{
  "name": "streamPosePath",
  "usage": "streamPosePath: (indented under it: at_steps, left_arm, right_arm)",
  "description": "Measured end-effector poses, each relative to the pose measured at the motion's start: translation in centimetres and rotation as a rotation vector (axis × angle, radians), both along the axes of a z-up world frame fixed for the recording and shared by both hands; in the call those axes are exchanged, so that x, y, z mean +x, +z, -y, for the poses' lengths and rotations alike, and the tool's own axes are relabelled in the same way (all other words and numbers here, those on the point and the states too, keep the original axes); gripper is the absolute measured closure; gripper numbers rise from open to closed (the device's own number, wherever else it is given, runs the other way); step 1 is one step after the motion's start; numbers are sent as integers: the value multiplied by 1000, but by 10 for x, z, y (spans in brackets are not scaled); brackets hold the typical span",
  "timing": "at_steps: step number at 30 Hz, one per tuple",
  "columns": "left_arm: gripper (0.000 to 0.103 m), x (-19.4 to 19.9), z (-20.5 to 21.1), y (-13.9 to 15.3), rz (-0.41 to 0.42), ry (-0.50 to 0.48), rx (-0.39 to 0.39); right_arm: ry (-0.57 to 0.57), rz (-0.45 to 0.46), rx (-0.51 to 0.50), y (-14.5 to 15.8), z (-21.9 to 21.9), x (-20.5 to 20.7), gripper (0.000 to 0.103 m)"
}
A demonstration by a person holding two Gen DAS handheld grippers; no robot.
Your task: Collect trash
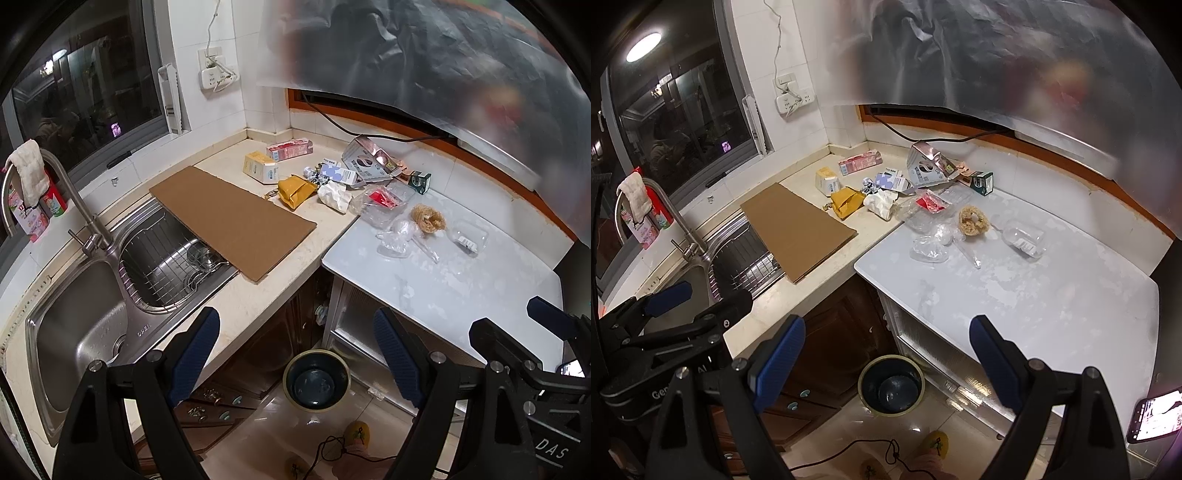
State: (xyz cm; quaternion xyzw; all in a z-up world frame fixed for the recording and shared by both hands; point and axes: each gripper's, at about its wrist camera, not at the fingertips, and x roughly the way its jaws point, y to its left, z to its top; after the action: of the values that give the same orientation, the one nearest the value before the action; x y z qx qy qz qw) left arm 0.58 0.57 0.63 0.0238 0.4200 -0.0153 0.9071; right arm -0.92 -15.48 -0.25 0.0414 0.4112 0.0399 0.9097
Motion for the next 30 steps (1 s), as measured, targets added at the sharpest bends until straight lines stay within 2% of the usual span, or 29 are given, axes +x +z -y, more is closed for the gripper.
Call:
streamPosePath:
  at_steps: [9,19,25,30]
  left_arm:
    - [20,-1,-3,-3,-2,2,0]
    - [20,8,2,-7,-29,-25,-25]
    - [20,24,21,-9,-72,-62,-25]
    - [20,45,43,-13,-111,-112,-47]
  right_arm:
    - [8,-4,15,-3,-1,1,12]
    - [20,-7,50,-5,18,15,12]
    - [25,-14,74,-6,35,28,12]
    - [6,-28,129,-8,68,46,12]
